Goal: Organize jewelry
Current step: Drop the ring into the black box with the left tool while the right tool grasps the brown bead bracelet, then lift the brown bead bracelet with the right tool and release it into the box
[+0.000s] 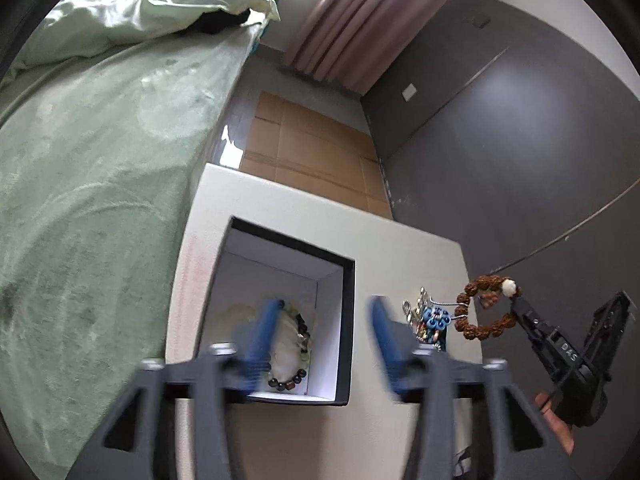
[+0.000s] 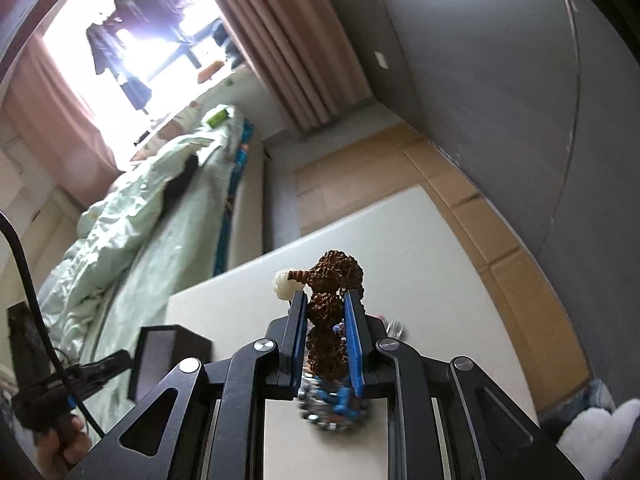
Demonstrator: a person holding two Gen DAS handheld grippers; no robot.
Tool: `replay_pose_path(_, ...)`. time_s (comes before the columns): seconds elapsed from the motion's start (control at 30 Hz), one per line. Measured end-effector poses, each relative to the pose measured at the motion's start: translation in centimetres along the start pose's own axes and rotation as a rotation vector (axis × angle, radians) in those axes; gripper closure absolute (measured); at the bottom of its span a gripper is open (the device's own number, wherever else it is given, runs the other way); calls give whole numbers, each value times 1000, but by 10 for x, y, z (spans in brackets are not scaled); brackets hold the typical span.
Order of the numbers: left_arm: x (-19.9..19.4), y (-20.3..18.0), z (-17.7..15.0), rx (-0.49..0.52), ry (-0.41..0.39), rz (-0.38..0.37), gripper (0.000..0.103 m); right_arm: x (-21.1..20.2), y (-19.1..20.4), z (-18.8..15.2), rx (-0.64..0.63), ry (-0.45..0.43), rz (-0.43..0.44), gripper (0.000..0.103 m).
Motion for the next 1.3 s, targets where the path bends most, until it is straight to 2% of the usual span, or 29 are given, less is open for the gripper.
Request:
replay_pose_path(0.17, -18, 5, 5, -23, -56, -18, 38, -17, 26, 10, -39, -41, 45, 84)
replay_pose_path(0.57, -39, 17, 9, -68, -103, -35, 38, -64, 112, 22, -188, -139, 149, 84)
replay_pose_path(0.87, -50, 28, 12, -103, -136, -36, 38, -94, 157, 23, -275, -201, 201, 84)
replay_pose_path(1.3, -60, 33, 14, -131, -165, -54, 38, -134, 200, 32, -384, -285, 199, 84)
Point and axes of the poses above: each gripper's, at about its wrist camera, not at the fingertips, and x roughly the way its jaws point, y to its left, z to its top, the point moved 3 cm from there along x, roughly the way its jaws point, and after that the axes turned 11 degrees about x, right-handed, at the moved point
